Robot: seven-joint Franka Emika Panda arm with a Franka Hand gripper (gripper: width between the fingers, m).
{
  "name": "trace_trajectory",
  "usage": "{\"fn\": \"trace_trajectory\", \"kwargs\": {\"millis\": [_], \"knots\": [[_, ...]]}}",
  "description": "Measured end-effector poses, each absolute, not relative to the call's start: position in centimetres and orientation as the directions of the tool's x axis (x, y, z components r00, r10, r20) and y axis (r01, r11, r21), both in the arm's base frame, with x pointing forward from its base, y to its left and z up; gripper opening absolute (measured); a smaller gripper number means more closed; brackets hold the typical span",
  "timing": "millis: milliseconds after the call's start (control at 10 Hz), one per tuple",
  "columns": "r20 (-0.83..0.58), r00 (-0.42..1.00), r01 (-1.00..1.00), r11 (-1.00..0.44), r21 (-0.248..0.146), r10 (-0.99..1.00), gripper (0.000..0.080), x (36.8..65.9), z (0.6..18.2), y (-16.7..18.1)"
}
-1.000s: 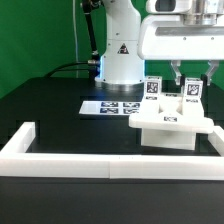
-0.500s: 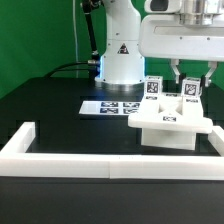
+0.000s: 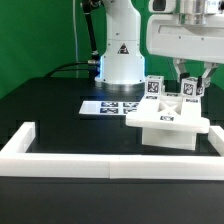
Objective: Assemble chair
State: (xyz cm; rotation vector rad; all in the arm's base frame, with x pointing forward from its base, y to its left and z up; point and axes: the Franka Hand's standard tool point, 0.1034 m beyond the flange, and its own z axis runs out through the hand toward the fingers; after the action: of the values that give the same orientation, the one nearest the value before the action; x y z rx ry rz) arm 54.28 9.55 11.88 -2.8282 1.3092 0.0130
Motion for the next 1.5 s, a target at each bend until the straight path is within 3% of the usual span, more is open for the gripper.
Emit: {"fn": "trace_trajectory", "kwargs": {"millis": [800,1000,1100,1200,1500], "knots": [[-0.029,0.178,-0.984,-0.178,-0.009,-0.984,0.0285,54.27,11.89,9.82],[-0.027,0.212,-0.977,-0.212,-0.01,-0.977,0.0285,54.26,11.88,9.81],[-0.027,0.257,-0.966,-0.257,-0.01,-0.966,0.0475,54.23,11.87,9.86],[-0.027,0.3,-0.954,-0.3,-0.011,-0.954,0.0609,54.21,11.87,9.92],[-0.022,0.596,-0.803,-0.596,-0.02,-0.803,0.0647,54.16,11.9,10.18]]}}
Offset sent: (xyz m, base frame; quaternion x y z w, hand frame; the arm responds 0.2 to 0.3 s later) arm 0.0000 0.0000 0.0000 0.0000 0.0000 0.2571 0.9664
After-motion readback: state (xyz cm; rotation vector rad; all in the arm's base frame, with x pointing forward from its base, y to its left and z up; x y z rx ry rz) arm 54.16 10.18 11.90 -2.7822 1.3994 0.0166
